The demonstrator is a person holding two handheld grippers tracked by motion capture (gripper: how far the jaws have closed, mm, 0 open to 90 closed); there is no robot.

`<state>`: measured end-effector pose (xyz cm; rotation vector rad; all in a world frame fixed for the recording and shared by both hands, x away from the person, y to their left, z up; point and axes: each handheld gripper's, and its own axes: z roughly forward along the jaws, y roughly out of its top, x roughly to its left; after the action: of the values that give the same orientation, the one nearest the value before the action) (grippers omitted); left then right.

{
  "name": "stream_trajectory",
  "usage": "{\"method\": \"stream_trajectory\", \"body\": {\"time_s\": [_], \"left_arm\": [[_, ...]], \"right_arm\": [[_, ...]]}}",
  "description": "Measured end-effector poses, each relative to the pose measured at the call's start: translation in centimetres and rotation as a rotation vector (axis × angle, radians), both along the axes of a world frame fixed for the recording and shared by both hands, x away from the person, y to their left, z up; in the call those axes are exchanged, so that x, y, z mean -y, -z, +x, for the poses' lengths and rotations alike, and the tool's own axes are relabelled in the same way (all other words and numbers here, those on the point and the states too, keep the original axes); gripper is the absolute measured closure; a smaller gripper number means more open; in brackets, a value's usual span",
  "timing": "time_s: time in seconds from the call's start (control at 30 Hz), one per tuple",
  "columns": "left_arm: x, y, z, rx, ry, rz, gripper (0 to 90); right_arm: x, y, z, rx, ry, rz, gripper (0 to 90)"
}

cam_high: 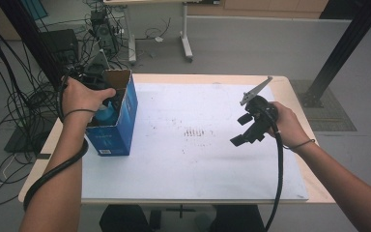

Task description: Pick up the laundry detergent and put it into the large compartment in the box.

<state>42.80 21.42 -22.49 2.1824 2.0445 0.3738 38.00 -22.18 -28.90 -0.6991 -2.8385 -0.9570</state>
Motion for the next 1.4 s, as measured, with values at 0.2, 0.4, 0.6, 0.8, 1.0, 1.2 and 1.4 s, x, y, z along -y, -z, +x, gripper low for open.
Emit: {"method": "stream_trajectory", "body": {"time_s": [0.2,0.4,0.6,0.8,1.0,1.2,1.4], "left_arm": [[0.5,-1.4,-0.4,0.021,0.004,0.005,22.6],[1.1,-2.9,-0.9,0.06,0.001,0.004,15.1],[1.8,-4.7,-1.7,0.087,0.017,-0.005,10.0],[2.8,-6.6,-2.7,0.121,0.04,0.003,7.4],[3.8,-7.7,-3.6,0.118,0.063,0.021,6.8],[4.6,-8.5,-4.1,0.134,0.087,0.005,6.4],[5.8,-8.4,-4.4,0.131,0.118,-0.014,6.6]], "right_arm": [[0.0,-0.2,-0.1,0.001,0.0,0.002,2.9],[-0.2,-0.4,-0.2,0.01,-0.004,0.002,2.9],[-0.1,-0.5,-0.4,0.009,-0.002,0.005,2.9],[-0.1,-0.6,-0.4,0.013,0.004,0.007,2.9],[-0.4,-0.6,-0.6,0.013,0.003,0.01,2.9],[-0.6,-0.5,-0.7,0.012,-0.004,0.009,2.9],[-0.5,-0.5,-0.6,0.01,-0.002,0.001,2.9]]}}
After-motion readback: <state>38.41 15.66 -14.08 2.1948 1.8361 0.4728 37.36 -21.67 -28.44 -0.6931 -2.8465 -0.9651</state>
